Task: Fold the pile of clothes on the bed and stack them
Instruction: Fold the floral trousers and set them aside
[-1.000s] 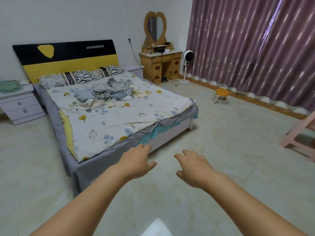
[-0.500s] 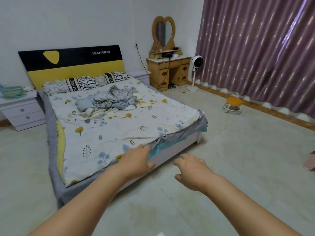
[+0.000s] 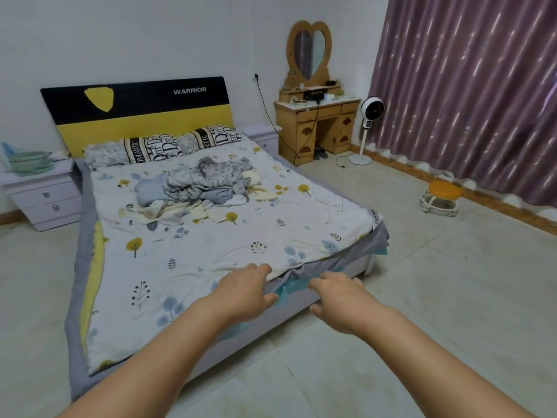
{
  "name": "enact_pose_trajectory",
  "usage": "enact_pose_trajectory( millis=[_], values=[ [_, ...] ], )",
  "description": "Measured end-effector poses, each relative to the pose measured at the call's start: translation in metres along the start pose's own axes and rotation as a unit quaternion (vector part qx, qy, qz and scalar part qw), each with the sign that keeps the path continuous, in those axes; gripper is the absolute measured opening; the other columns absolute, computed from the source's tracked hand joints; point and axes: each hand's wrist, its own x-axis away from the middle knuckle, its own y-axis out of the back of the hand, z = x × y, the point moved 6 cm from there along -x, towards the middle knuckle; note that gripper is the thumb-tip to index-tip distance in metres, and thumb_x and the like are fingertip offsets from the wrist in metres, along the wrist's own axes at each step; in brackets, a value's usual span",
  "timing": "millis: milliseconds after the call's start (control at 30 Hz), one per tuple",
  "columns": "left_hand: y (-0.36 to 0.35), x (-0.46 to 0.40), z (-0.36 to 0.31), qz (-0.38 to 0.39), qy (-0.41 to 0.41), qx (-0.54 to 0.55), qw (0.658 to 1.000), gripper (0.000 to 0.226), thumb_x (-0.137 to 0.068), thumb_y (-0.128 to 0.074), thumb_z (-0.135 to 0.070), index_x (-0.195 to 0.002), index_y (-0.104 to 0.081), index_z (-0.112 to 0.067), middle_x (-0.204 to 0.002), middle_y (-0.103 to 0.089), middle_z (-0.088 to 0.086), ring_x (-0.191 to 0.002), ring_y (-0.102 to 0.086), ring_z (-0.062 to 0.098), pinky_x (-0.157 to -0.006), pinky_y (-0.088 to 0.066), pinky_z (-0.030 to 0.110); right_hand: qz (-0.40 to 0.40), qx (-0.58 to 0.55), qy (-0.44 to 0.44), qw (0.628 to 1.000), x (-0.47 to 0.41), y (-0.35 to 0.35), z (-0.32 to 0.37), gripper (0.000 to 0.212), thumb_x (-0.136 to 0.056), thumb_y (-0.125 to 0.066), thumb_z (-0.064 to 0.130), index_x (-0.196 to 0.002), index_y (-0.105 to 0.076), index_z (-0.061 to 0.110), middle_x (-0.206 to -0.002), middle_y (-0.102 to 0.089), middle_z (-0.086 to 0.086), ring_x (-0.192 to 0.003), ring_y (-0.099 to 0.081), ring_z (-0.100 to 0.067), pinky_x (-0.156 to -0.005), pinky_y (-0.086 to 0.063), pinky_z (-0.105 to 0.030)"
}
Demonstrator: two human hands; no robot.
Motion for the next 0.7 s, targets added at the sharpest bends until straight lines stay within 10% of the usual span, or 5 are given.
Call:
enact_pose_trajectory(
  millis=[700],
  values=[
    [0.026, -0.194, 0.016, -0.020, 0.177, 0.060, 0.982, 0.059, -0.093, -0.048, -0.044, -0.143, -0.028, -0.022, -0.142, -0.037, 0.003, -0.122, -0.045, 0.024, -0.098, -0.041, 0.037, 0.008, 0.030, 0.156, 0.987, -0.233, 0.066, -0.097, 0.051, -0.094, -0.045, 0.031, -0.141, -0.028, 0.022, -0.140, -0.036, -0.005, -0.128, -0.033, -0.027, -0.101, -0.031, -0.041]
  ],
)
